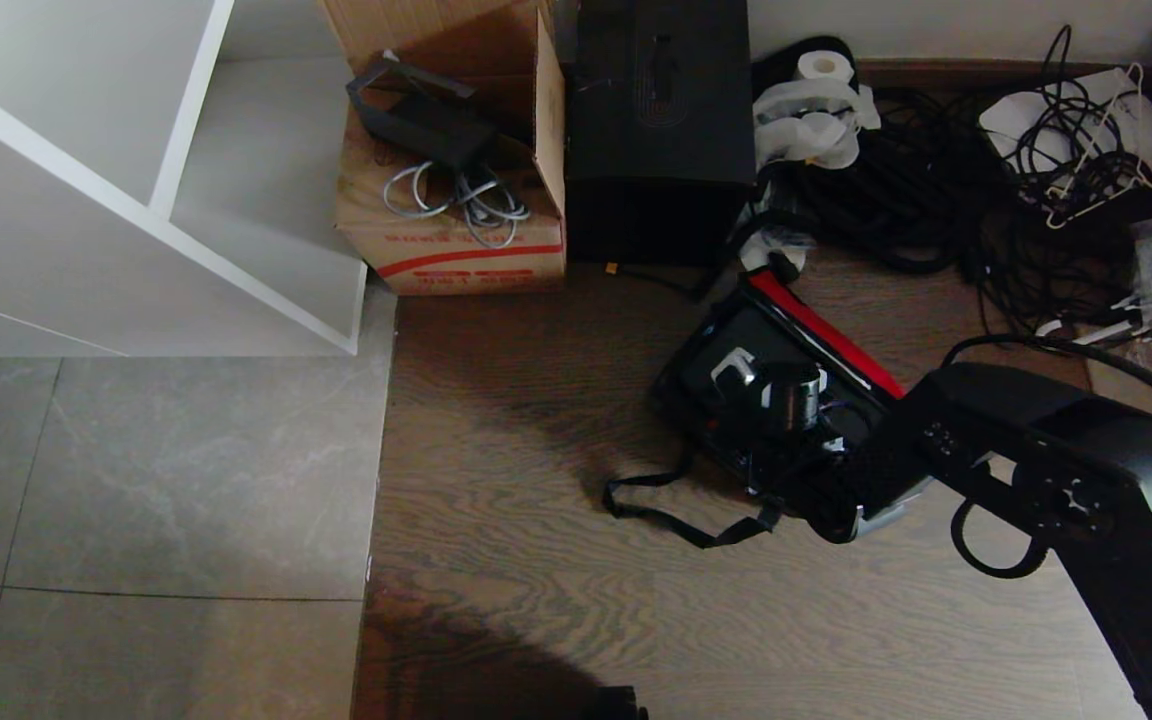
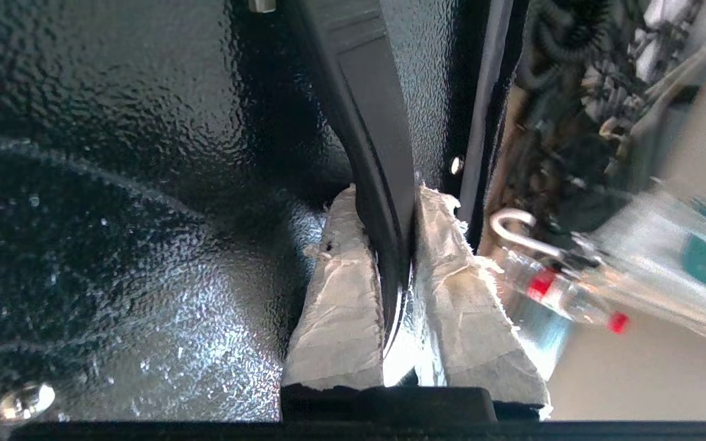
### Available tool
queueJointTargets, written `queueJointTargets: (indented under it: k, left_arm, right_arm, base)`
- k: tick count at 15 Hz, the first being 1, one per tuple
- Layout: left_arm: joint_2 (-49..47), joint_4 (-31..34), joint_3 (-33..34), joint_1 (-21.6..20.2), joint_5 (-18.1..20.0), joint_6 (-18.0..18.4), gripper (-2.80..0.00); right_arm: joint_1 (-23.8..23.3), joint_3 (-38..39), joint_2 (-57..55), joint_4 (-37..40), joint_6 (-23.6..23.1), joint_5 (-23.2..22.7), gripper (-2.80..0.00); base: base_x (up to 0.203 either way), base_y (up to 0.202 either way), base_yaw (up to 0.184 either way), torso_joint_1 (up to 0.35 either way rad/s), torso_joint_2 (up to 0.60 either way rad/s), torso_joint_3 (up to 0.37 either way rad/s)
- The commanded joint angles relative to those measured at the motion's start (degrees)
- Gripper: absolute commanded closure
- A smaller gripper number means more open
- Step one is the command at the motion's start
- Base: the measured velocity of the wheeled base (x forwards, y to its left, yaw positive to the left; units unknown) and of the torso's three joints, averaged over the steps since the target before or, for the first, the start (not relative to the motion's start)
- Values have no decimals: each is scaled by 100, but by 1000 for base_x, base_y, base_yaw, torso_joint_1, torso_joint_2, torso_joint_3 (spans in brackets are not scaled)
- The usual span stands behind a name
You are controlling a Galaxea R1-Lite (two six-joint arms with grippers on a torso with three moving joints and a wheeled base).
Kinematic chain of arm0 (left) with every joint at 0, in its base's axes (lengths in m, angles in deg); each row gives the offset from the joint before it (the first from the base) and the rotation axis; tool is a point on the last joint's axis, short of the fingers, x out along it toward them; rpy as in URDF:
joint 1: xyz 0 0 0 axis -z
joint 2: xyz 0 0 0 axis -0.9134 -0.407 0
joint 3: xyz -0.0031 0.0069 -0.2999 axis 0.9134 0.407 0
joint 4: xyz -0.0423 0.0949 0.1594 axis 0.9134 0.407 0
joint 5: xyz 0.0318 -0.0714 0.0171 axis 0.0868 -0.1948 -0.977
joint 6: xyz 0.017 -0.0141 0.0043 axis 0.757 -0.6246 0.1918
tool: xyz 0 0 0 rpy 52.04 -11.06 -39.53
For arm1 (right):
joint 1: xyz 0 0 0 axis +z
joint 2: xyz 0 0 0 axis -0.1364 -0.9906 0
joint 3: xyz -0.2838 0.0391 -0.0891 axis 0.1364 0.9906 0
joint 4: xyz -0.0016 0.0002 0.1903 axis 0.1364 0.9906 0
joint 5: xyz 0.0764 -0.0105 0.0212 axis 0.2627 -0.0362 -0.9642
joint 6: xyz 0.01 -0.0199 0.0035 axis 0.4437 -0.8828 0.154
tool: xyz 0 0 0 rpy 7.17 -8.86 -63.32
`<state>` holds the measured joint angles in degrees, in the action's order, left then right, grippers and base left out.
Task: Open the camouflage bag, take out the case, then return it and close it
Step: Lift the black box
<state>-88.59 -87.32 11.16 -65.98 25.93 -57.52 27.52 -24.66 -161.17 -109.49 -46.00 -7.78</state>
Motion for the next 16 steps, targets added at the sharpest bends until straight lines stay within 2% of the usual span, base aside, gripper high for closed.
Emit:
queueJointTargets:
  k: [1,6,7,14,16]
  left_arm:
    - [-2,-1,0,0,5,-2,0]
    - [-6,-1,0,0,0,0,0]
    - [-6,-1,0,0,3,2,0]
    - [-1,-1,0,0,0,2,0]
    - [-6,-1,0,0,0,-6,0]
  right_arm:
    - [10,-3,-78,8,-22,4,0]
    - [10,5,-123,-26,-33,6,0]
    - [10,-2,-140,-26,-36,46,-280]
    - [-89,-450,-168,56,-104,475,-280]
    - [-135,-622,-175,333,-117,716,-280]
  base:
    - [0,0,0,0,0,0]
    - [0,0,0,0,0,0]
    - [0,0,0,0,0,0]
    - [0,0,0,0,0,0]
    - [0,0,0,0,0,0]
